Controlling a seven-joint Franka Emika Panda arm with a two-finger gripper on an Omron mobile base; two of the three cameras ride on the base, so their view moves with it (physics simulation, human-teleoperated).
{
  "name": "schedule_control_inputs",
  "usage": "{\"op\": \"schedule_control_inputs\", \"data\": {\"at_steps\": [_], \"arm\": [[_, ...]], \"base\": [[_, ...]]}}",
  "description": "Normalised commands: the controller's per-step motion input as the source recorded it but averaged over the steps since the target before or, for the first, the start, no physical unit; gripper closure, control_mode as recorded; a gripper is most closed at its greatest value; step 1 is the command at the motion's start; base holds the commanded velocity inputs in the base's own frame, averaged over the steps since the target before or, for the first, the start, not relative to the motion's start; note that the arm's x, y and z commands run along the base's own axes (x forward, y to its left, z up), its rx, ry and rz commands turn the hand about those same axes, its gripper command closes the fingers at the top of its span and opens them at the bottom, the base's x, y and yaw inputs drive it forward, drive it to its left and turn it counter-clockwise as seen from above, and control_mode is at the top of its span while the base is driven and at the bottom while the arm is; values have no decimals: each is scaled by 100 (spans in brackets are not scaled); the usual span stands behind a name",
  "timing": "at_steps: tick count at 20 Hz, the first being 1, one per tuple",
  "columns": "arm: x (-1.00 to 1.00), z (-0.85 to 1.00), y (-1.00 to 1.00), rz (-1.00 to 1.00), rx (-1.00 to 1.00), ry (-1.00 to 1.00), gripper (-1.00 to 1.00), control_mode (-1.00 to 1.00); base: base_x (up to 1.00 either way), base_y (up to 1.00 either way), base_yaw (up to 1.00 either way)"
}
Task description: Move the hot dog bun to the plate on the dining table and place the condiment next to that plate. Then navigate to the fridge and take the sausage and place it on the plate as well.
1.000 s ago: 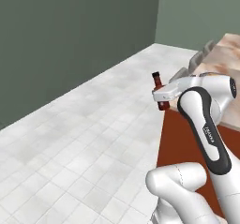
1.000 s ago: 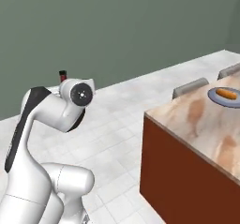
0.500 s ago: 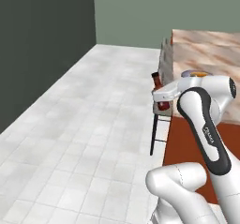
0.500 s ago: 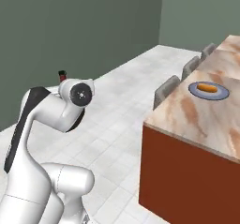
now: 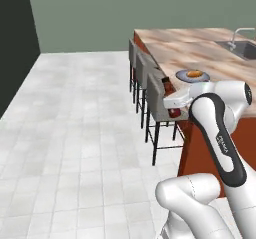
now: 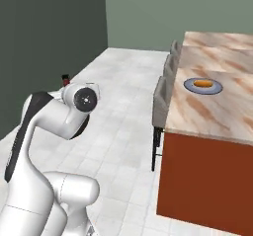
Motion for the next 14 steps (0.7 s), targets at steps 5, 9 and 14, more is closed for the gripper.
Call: {"op": "schedule_control_inputs", "data": {"at_steps": [5, 9, 14], "arm": [[0, 0, 0, 0, 0, 0, 100, 100], [0, 0, 0, 0, 0, 0, 100, 100], [0, 0, 0, 0, 0, 0, 100, 100]], "base": [[46, 100, -59], [67, 100, -55], [83, 99, -54]]}}
